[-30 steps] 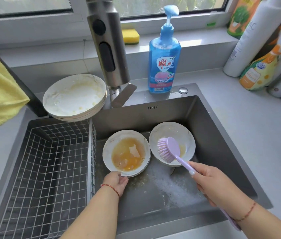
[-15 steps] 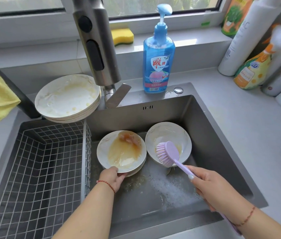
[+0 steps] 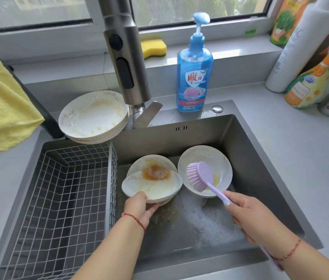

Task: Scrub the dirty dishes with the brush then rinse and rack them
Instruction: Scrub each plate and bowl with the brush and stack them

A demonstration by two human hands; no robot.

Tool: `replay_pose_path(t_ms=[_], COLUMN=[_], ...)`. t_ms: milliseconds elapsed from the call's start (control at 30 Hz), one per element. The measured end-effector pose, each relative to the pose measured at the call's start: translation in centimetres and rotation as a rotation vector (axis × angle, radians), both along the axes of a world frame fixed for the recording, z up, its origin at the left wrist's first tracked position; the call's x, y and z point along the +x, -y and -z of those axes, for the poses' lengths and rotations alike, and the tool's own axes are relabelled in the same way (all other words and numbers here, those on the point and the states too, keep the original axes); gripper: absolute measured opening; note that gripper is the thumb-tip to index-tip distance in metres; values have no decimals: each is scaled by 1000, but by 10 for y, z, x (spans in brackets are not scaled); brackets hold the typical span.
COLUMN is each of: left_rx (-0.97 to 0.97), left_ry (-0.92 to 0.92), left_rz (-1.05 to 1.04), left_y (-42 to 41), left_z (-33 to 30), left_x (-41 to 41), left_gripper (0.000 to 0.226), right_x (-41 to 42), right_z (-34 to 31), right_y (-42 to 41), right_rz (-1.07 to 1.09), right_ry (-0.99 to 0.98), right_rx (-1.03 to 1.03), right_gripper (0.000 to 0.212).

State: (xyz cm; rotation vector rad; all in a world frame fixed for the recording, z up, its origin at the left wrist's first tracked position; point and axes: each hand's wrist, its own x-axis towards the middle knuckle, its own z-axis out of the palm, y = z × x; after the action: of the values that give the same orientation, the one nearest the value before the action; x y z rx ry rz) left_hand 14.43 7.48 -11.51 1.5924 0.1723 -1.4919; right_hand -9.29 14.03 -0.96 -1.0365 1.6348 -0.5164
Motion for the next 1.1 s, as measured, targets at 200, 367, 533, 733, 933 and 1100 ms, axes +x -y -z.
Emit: replay_pose_path(t_ms=[200,367,533,733,933,1100], left_rx=[2,-110,-244,-338,-386,-445], left_ry=[-151,-289,-319,-187,-83,-101], left_rz=[-13,34,135,197,255,319], left_y=[-16,-44,-60,-62,-65,-77], left_z=[-28,-38,-47,-52,-59,-65], left_x=[-4,-5,-9,-7,-13,-19], left_gripper=[49,51,51,36,44,42], right_x=[3,8,29,31,59,77], right_z=[-3,-12,-24,-20,-49,-32], right_y=[0,3,12,3,-16,23], right_rz=[-35,-91,-271,-642,-810,-610], right_ry=[-8,-45,-175,-784,-541,-589], right_rx=[-7,-15,-51,-325,-150,-236], right_gripper=[47,51,45,59,58,50])
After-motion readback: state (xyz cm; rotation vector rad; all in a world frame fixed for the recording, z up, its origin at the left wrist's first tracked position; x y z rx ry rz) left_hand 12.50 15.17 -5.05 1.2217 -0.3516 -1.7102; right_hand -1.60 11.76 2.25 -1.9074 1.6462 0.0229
